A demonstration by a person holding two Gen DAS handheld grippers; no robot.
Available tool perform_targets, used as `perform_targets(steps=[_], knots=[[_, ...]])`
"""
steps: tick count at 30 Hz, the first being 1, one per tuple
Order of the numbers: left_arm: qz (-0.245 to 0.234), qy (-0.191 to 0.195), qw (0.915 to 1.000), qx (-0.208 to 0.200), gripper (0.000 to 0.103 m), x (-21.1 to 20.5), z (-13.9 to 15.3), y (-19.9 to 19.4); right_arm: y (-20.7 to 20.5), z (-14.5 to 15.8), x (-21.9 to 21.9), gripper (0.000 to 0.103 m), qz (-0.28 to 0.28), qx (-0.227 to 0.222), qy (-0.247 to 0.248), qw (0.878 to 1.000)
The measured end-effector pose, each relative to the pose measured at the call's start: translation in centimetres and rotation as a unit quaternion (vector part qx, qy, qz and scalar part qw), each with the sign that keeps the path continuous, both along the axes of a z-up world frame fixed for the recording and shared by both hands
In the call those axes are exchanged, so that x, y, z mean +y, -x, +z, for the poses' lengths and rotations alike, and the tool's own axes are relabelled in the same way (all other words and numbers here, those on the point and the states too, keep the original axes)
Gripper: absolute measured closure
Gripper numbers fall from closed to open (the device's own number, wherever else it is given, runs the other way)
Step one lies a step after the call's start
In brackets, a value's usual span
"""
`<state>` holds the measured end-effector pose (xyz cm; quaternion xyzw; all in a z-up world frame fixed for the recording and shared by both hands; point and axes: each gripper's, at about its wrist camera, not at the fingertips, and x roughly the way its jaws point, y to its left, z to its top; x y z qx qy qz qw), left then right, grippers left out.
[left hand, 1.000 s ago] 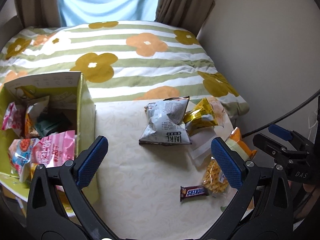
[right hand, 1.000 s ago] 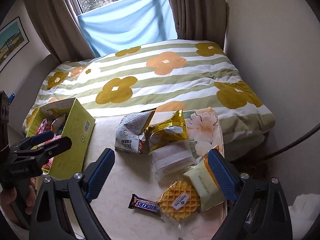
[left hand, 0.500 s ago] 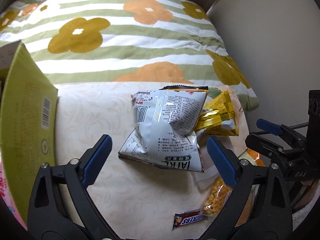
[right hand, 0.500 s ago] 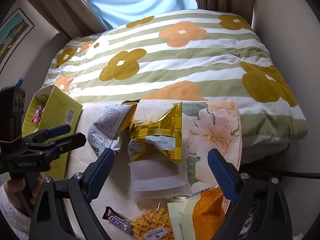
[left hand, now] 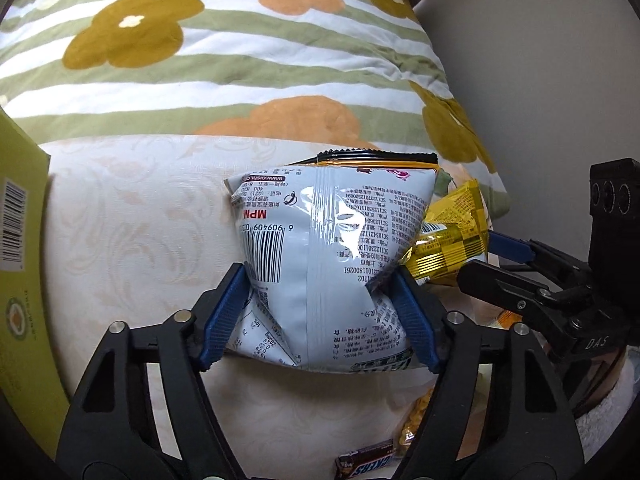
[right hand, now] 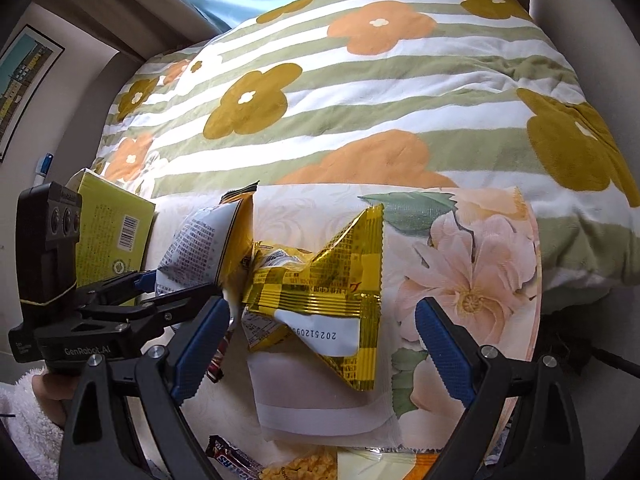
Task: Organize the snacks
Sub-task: 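Grasp the grey TATRE bag with left tool while right tool grasps gold bag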
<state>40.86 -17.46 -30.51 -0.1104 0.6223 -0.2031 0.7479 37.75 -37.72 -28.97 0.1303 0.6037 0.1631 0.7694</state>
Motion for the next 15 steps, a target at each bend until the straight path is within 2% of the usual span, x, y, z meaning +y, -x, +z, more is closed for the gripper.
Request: perform_targets(steps=[5, 15], knots=[[0.010, 0.013, 0.9998, -0.011, 0.044, 0.9, 0.4, -0.2, -0.8, -0.9, 0.4, 0.010, 0.011, 0.010, -0.001, 1.000], [0.013, -0.017, 0.9992, -0.033, 0.046, 1.6, 1.9, 0.1, -1.6, -2.3, 1.1, 0.010, 0.018, 0.031, -0.017, 0.999]])
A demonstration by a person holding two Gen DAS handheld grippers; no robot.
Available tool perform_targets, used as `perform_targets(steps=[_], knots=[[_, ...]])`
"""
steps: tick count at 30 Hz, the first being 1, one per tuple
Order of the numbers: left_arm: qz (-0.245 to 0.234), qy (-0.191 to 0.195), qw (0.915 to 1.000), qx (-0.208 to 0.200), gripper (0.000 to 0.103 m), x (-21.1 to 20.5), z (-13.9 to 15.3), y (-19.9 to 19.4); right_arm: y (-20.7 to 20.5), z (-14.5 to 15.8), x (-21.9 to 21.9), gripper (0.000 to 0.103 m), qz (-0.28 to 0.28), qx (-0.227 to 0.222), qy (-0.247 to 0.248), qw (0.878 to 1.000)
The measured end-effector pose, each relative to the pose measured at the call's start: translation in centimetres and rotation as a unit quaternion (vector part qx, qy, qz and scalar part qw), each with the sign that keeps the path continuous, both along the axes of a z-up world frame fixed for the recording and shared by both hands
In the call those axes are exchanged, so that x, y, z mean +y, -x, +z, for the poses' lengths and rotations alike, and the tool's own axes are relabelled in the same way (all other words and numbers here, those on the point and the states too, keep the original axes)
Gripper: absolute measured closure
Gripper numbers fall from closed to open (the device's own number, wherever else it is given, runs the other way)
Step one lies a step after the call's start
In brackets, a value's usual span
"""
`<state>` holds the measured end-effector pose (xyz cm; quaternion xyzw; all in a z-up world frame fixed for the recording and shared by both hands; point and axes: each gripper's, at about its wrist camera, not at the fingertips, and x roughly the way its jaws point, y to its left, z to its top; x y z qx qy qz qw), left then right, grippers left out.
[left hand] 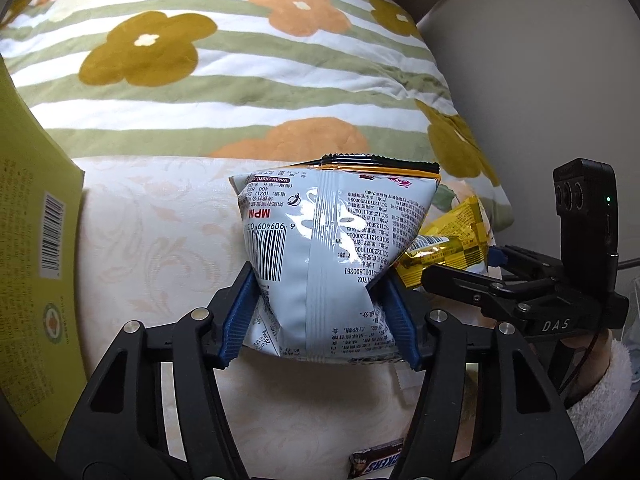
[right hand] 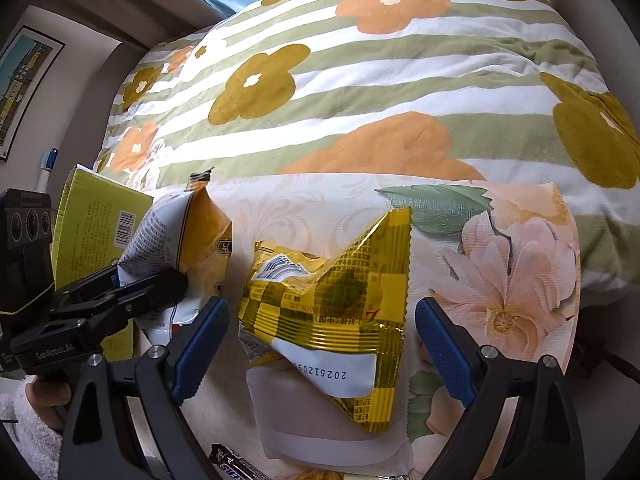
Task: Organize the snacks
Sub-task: 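Grasp the grey TATRE bag with left tool while right tool grasps gold bag, then carry both bags over the yellow box and open left tool to drop TATRE bag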
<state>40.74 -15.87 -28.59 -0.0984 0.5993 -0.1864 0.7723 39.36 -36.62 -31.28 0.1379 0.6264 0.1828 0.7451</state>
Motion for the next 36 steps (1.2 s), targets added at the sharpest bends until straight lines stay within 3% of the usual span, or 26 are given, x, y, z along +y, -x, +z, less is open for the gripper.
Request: perform_targets(steps=[4, 5, 7, 11, 14, 20, 36], knots=[[0.004, -0.007, 1.0000, 0.001, 0.046, 0.3, 0.0, 0.3, 0.0, -0.6, 0.4, 0.013, 0.004, -0.001, 0.004, 1.000], [0.006, -0.006, 1.0000, 0.001, 0.046, 0.4, 0.1, 0.4, 0.0, -0.5, 0.5, 0.017, 0.008, -0.004, 0.006, 1.000], [0.009, -0.007, 0.9999, 0.001, 0.046, 0.6, 0.2, 0.6, 0.1, -0.3, 0.8, 0.036, 0.018, -0.006, 0.002, 1.000], [0.014, -0.012, 0.9998, -0.002, 0.046, 0.8, 0.7, 0.9, 0.4, -0.1, 1.2, 0.042, 0.021, -0.008, -0.009, 1.000], [0.016, -0.015, 0.9997, -0.010, 0.046, 1.0, 1.5, 1.1, 0.9, 0.5, 1.5, 0.056, 0.018, -0.019, -0.011, 1.000], [0.020, -0.017, 0.9992, -0.031, 0.046, 1.2, 3.8, 2.2, 1.8, 2.5, 1.2, 0.057, -0.002, -0.045, -0.009, 0.999], [0.045, -0.012, 0.9929, -0.109, 0.046, 3.4, 13.4, 7.6, 6.4, 13.2, 2.3, 0.057, 0.008, -0.152, -0.018, 0.988]])
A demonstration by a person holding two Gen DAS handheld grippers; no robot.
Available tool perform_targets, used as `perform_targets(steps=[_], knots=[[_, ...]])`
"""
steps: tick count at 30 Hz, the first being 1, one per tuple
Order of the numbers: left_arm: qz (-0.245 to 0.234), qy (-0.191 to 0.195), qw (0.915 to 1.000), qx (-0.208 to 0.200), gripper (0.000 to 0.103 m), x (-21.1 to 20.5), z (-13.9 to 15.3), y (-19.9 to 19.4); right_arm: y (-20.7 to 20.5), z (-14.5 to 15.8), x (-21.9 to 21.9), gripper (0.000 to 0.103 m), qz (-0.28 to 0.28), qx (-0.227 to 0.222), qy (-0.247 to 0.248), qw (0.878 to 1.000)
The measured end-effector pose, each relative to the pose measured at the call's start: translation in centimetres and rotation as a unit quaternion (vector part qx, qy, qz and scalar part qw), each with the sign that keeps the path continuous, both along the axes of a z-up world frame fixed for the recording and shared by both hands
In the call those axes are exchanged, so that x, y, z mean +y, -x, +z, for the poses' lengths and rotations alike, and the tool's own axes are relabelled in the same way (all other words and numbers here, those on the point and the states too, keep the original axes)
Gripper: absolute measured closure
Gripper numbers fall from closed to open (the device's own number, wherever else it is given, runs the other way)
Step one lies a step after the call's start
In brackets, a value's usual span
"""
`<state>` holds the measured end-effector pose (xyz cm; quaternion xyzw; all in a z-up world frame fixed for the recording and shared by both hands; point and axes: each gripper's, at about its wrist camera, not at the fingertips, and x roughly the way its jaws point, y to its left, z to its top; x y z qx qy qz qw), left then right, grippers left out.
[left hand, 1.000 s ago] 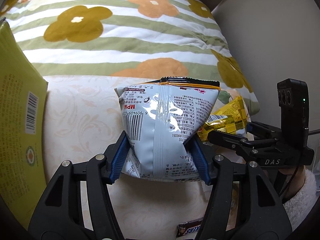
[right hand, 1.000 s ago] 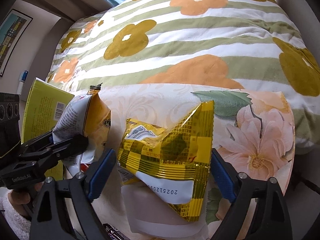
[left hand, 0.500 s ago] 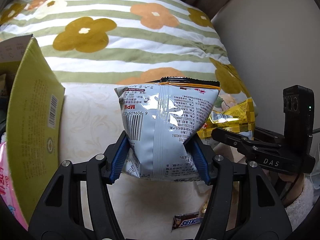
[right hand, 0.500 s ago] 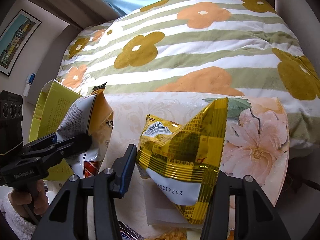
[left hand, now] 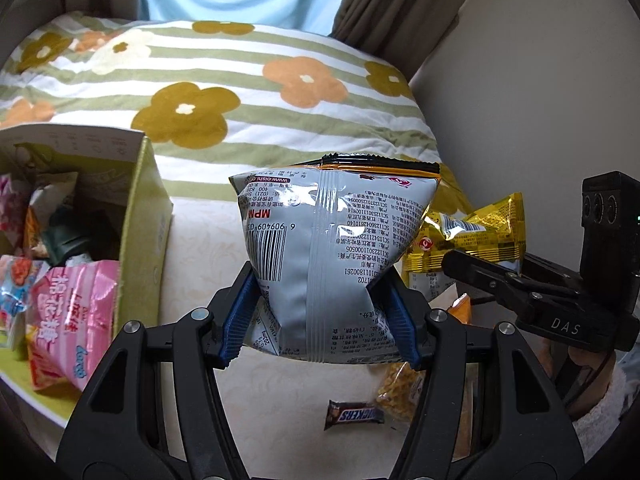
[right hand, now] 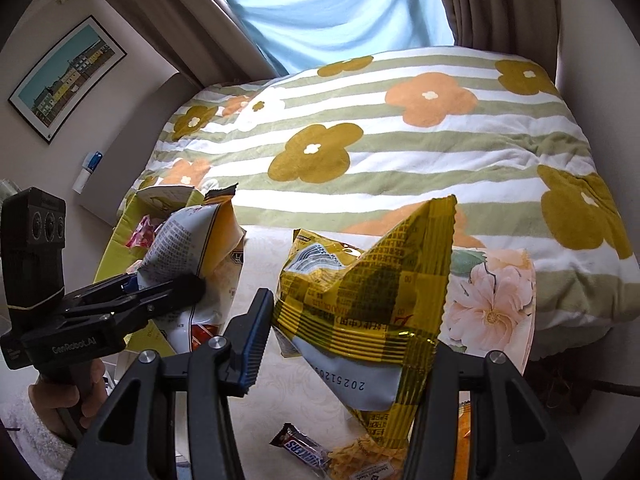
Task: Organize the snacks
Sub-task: 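Carry both bags over the yellow box and open left tool to drop TATRE bag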
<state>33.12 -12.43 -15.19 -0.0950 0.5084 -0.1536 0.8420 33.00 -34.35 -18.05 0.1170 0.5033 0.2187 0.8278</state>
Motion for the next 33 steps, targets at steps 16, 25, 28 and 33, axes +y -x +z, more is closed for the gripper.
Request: perform_targets(steps=[16, 25, 28, 33], knots=[[0.063, 0.015, 0.9969, -0.045, 0.046, 14.2, 5.9, 3.1, 0.7, 6.4, 10.6, 0.057, 0.030, -0.064, -0.002, 0.998], [0.101, 0.000, 0.9943, -0.035, 0.046, 25.7, 4.8, 1.6, -0.7, 6.8, 21.4, 0.057, 0.066, -0.066, 0.002, 0.996], [0.107, -0.018, 0.9936, -0.032, 0.046, 29.0, 3.9, 1.2, -1.1, 5.9, 24.2, 0.057, 0.070, -0.055, -0.001, 0.996], [0.113, -0.050, 0.9923, -0.014, 0.042, 33.3, 1.6, 0.6, -2.0, 4.6, 28.2, 0.057, 0.072, -0.040, 0.001, 0.997]])
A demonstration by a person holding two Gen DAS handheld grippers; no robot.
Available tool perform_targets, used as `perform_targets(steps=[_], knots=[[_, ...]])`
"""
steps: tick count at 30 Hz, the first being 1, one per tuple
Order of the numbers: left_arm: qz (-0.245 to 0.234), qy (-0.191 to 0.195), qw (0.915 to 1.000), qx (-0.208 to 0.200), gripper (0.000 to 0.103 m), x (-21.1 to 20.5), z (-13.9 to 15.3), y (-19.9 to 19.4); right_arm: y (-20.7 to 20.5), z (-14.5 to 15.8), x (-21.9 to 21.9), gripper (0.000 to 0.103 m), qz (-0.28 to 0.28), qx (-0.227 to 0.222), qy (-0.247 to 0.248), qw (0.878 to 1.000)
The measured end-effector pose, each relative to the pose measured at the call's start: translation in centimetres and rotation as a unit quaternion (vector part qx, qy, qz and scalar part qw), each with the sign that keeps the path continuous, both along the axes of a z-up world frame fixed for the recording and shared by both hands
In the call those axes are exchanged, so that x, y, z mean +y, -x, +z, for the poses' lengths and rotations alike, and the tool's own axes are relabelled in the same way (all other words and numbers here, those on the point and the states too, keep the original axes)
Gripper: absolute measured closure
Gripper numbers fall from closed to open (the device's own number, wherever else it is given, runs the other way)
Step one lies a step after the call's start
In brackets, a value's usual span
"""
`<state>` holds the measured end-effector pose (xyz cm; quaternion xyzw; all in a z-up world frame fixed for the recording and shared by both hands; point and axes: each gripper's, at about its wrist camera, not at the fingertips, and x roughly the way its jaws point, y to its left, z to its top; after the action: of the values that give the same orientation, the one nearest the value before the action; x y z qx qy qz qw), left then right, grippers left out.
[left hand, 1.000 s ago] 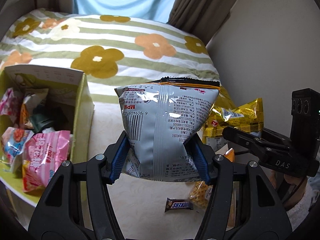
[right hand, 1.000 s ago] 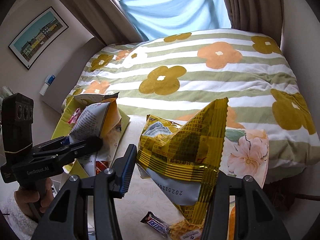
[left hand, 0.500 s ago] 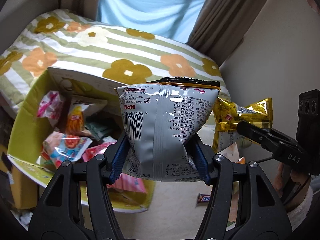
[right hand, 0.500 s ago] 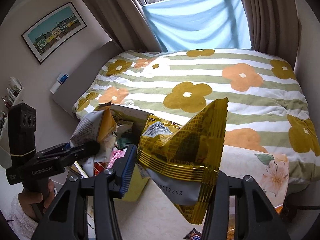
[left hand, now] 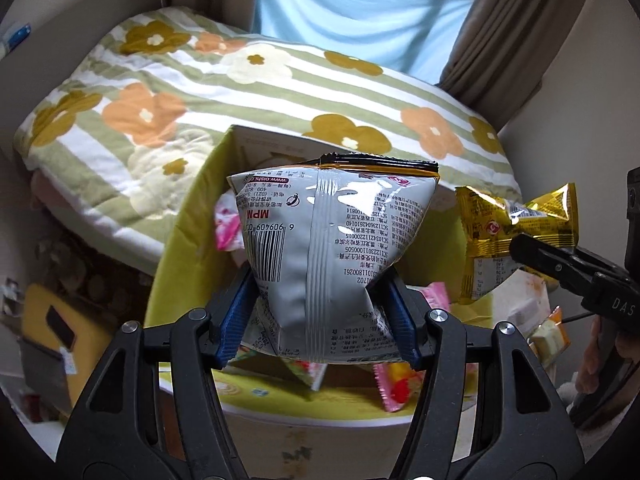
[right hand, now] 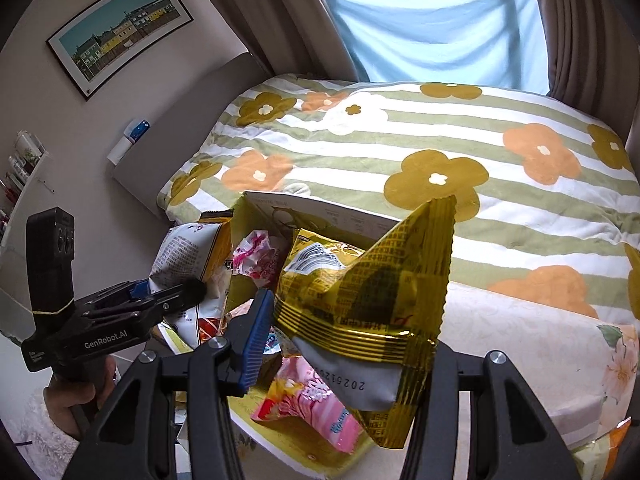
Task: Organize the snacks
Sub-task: 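Carry both bags over the yellow box and open left tool to drop TATRE bag, then open the right tool to drop the gold bag into the box, then move both tools from the box toward the waffle and green-orange bag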
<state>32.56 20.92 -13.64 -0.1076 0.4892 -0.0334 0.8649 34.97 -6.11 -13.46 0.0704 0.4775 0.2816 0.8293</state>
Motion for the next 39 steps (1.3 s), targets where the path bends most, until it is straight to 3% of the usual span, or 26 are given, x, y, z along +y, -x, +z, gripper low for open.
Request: perform_targets(steps=[1, 3, 5, 10, 19, 23, 24, 26, 27, 29, 33, 39], knots=[[-0.001, 0.001, 1.0000, 0.002, 0.037, 0.7, -0.5, -0.1, -0.2, -0.3, 0.7, 0.057, -0.002, 0.005, 0.000, 1.000], [-0.011, 0.007, 0.9999, 0.004, 0.009, 1.6, -1.3, -0.1, -0.5, -0.9, 1.7, 0.057, -0.008, 0.013, -0.001, 1.000], [-0.014, -0.011, 0.9998, -0.001, 0.001, 2.1, -1.8, 0.0, -0.8, -1.5, 2.4, 0.057, -0.018, 0.020, 0.001, 1.000], [-0.033, -0.024, 0.9990, 0.018, 0.001, 2.4, -3.3, 0.1, -0.6, -2.5, 3.0, 0.057, -0.042, 0.031, 0.012, 0.999], [-0.026, -0.024, 0.9992, 0.017, 0.001, 1.1, -3.2, 0.8, -1.6, -3.9, 3.6, 0.056, -0.044, 0.062, 0.017, 0.997], [-0.023, -0.028, 0.9991, 0.019, 0.001, 0.9, -3.3, 0.7, -2.5, -4.5, 4.2, 0.056, -0.040, 0.068, -0.005, 0.997], [-0.022, -0.029, 0.9991, 0.020, 0.001, 0.8, -3.3, 0.7, -2.8, -4.7, 4.3, 0.052, -0.041, 0.067, -0.014, 0.997], [-0.020, -0.027, 0.9992, 0.022, 0.001, 0.7, -3.4, 0.7, -3.1, -5.2, 4.6, 0.025, -0.055, 0.058, 0.003, 0.997], [-0.020, -0.027, 0.9992, 0.023, 0.001, 0.6, -3.4, 0.7, -3.1, -5.4, 4.6, 0.004, -0.065, 0.051, 0.026, 0.996], [-0.019, -0.030, 0.9991, 0.022, 0.001, 0.4, -3.4, 0.9, -2.6, -5.5, 4.4, 0.001, -0.068, 0.032, 0.055, 0.996], [-0.019, -0.029, 0.9991, 0.025, 0.001, 0.2, -3.5, 1.2, -1.0, -5.2, 3.6, 0.001, -0.070, 0.000, 0.055, 0.996], [-0.016, -0.014, 0.9996, 0.020, 0.001, 0.2, -2.7, 2.0, 0.1, -4.8, 3.2, 0.001, -0.069, -0.009, 0.054, 0.996]])
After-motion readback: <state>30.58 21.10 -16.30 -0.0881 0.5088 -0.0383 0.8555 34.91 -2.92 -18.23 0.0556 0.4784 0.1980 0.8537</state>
